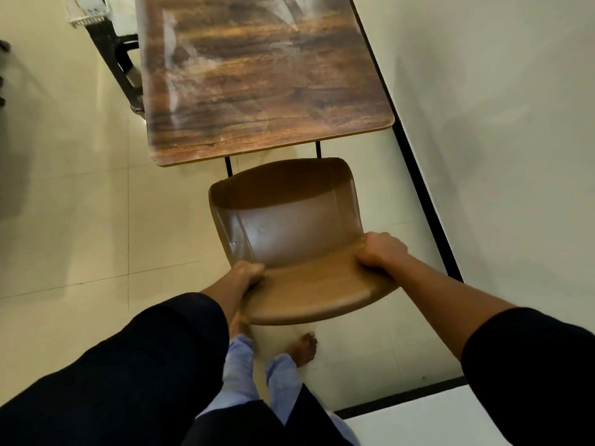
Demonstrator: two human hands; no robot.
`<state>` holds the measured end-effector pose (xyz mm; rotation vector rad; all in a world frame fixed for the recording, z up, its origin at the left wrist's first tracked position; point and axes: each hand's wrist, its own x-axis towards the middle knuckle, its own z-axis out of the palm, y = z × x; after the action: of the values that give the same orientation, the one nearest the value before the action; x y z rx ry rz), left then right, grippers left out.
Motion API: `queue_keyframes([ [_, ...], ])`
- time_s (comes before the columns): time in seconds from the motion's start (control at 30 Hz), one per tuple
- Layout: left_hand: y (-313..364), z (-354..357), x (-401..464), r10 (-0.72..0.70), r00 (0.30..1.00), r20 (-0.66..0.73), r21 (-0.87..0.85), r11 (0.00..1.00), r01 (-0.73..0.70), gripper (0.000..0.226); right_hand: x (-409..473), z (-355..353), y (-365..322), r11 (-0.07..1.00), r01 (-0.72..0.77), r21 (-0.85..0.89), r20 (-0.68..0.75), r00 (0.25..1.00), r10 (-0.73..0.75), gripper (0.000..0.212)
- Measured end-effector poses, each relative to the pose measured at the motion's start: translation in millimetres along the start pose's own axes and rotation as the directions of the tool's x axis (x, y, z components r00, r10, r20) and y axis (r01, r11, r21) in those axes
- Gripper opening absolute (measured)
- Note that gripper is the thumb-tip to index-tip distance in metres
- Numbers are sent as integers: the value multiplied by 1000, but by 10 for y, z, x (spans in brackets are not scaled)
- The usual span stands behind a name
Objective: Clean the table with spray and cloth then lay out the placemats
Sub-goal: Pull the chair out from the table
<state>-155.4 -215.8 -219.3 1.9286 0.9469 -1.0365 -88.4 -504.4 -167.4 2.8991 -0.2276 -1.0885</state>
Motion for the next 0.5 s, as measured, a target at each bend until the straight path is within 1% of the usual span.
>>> queue_keyframes([
  [0.03, 42, -3, -101, 18, 999, 35, 40, 999, -20, 23, -71, 2, -10, 999, 47, -27, 17, 999, -46, 21],
  [0.13, 13, 19, -225, 141, 984, 109, 250, 954, -165, 23, -280, 38, -23, 967, 223, -122, 25, 975, -221, 30],
  [0.2, -33, 36, -352, 213, 964, 157, 365, 895, -257, 34, -455, 43, -17, 926, 360, -116, 18, 933, -360, 36],
  [0.27, -17, 86, -589, 303, 929, 214, 439, 819, -369, 48, -653, 34, 7, 891, 448, -81, 18, 894, -448, 41],
  [0.33, -17, 153, -925, 413, 875, 254, 504, 715, -484, 60, -863, 54, 81, 863, 504, -33, -3, 864, -504, 47],
  [0.4, -26, 232, -1198, 518, 808, 282, 578, 581, -574, 72, -1007, 57, 206, 821, 571, 18, -7, 821, -571, 62],
  [0.47, -88, 260, -1389, 568, 768, 297, 648, 471, -598, 88, -1108, 31, 343, 785, 619, -7, 19, 785, -619, 74],
  [0.5, -128, 265, -1428, 595, 746, 299, 674, 422, -607, 93, -1130, 20, 410, 778, 627, -41, 21, 779, -627, 75],
])
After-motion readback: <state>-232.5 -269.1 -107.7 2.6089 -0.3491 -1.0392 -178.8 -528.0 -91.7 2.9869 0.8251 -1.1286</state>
